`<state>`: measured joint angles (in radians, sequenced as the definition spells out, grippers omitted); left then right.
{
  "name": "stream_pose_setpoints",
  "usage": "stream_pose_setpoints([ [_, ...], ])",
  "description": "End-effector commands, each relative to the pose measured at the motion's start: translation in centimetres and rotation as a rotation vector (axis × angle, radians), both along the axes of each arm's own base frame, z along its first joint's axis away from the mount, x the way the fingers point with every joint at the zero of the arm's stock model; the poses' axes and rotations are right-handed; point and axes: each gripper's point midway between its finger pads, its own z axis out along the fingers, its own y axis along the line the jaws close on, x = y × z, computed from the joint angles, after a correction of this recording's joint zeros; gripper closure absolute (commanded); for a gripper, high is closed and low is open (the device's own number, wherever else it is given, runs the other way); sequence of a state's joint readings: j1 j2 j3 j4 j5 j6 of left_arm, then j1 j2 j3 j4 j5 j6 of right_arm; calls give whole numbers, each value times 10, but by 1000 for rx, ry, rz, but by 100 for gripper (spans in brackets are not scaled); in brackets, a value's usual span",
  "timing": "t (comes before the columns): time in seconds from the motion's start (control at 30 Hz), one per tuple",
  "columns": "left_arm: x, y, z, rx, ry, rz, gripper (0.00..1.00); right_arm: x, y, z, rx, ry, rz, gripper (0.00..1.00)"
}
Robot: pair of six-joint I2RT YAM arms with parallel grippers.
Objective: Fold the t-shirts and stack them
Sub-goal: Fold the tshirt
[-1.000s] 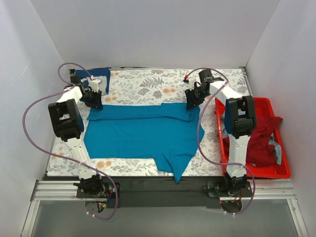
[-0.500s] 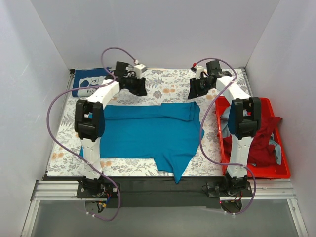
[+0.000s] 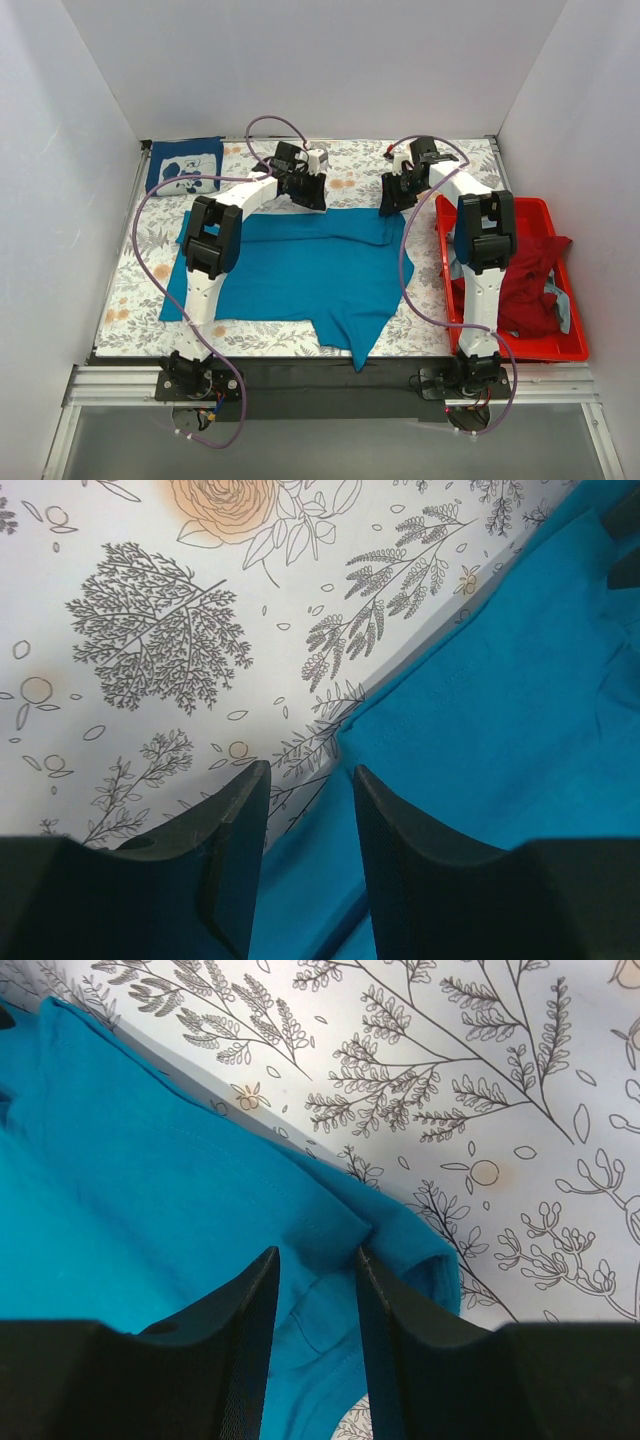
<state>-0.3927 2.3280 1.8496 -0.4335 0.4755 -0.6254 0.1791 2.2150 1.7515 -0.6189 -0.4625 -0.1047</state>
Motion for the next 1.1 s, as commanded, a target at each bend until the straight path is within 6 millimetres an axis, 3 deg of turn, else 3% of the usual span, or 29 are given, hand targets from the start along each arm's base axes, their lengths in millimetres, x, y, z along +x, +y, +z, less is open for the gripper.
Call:
stream_pose_setpoints([
  [0.0,7,-15,24,-19,-60,15,62,3,-2,-1,-13,-6,-24,57],
  [0.23,2,-23,15,-43,-22,7,60,2,0,-4,-5,7,-28,56],
  [0.73,4,-33,-1,-62,17,6,62,6,13,-3,68,23,-4,67],
  [0.93,7,-36,1,-78,16,9,64,11,14,5,72,3,-8,70],
  [1.03,10,-37,7,-85,-1,10,71,14,15,12,81,-17,-4,78],
  [1.07,10,-39,9,-91,-3,4,74,14,17,15,93,-21,1,85],
])
